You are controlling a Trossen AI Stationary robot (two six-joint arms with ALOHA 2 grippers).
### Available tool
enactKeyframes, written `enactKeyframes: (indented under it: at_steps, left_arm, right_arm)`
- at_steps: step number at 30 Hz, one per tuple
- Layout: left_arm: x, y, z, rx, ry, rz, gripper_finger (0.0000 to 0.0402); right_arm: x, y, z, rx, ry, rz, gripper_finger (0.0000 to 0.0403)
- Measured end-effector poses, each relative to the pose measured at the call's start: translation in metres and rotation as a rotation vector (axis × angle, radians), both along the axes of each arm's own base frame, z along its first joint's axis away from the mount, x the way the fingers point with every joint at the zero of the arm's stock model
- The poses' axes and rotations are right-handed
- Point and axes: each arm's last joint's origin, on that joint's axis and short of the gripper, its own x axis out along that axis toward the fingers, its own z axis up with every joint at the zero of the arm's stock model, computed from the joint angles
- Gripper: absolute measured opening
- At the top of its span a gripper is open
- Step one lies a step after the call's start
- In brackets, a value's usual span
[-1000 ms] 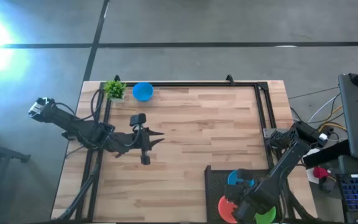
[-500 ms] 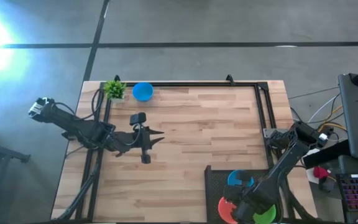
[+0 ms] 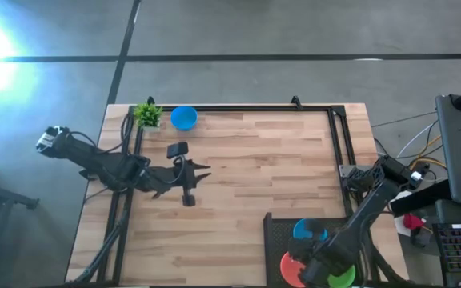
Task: Pick & Place Mini bowls
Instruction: Stack the blue bowl on the blue bowl on the shelf
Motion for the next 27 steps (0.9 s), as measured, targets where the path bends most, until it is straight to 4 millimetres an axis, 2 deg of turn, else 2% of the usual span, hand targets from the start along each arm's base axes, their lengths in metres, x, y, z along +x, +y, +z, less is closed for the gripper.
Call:
enactKeyframes:
  at_steps: [5, 10, 16, 21, 27]
  left_arm:
    - [0.002, 0.02, -0.007, -0.041, 0.046, 0.11, 0.0076]
    - [0.002, 0.047, -0.012, -0.086, 0.091, 0.241, 0.0076]
    - [0.001, 0.091, -0.021, -0.225, 0.154, 0.363, 0.0076]
    - [-0.001, 0.13, -0.03, -0.246, 0.186, 0.534, 0.0076]
    - [-0.004, 0.169, -0.041, -0.314, 0.214, 0.659, 0.0076]
  right_arm:
    - [0.0, -0.003, 0.018, -0.075, -0.042, 0.003, 0.0008]
    - [-0.002, -0.009, 0.038, -0.163, -0.075, -0.015, 0.0008]
    - [-0.006, -0.02, 0.065, -0.279, -0.13, -0.084, 0.0008]
    - [-0.006, -0.026, 0.081, -0.311, -0.261, -0.089, 0.0008]
    - [-0.009, -0.04, 0.102, -0.364, -0.425, -0.124, 0.0008]
